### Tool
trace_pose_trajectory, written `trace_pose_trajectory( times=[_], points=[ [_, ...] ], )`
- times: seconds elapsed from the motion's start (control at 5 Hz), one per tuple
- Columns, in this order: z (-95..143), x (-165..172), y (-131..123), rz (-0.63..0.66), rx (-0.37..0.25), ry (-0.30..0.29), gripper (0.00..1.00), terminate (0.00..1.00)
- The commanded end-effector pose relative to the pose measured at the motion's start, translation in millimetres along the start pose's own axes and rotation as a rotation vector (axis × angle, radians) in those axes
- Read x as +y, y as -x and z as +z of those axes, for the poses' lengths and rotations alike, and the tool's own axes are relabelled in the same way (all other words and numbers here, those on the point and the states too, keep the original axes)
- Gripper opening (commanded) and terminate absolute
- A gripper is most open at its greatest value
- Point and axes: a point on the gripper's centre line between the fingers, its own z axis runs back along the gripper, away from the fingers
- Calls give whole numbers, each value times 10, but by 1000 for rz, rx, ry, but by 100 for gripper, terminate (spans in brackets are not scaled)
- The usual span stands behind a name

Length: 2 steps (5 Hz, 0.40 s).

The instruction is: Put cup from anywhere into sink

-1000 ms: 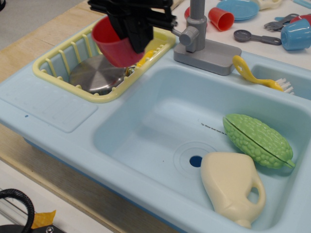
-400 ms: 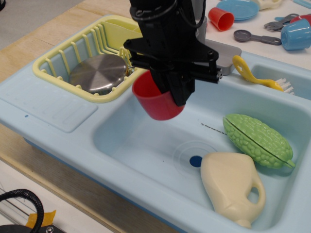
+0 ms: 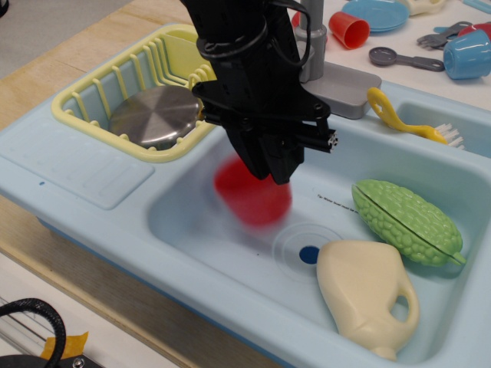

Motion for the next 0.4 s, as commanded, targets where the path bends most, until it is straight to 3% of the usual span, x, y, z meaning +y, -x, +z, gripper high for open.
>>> trace_pose_trajectory(
  times=[0.0, 0.2],
  points=[
    [58, -3, -70, -1, -26, 1, 100, 0],
    [58, -3, -70, -1, -26, 1, 100, 100]
  ],
)
